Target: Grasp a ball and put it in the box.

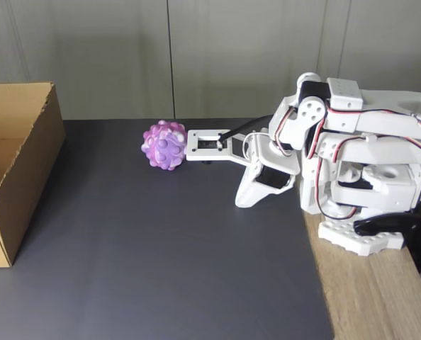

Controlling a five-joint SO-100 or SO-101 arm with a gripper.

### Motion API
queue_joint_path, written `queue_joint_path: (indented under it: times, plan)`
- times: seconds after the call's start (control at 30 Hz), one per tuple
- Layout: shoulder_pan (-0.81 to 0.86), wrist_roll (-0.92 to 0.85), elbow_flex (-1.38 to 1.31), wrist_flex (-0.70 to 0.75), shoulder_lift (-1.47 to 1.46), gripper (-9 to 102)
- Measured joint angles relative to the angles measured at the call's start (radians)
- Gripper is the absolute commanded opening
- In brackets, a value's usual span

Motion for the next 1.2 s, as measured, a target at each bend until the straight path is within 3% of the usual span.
queue_joint_path:
  times: [0.57,1.2]
  plan:
    - [0.003,-0.023,0.0,0.0,0.0,0]
    - [0.127,-0.035,-0.041,-0.014,-0.017,0]
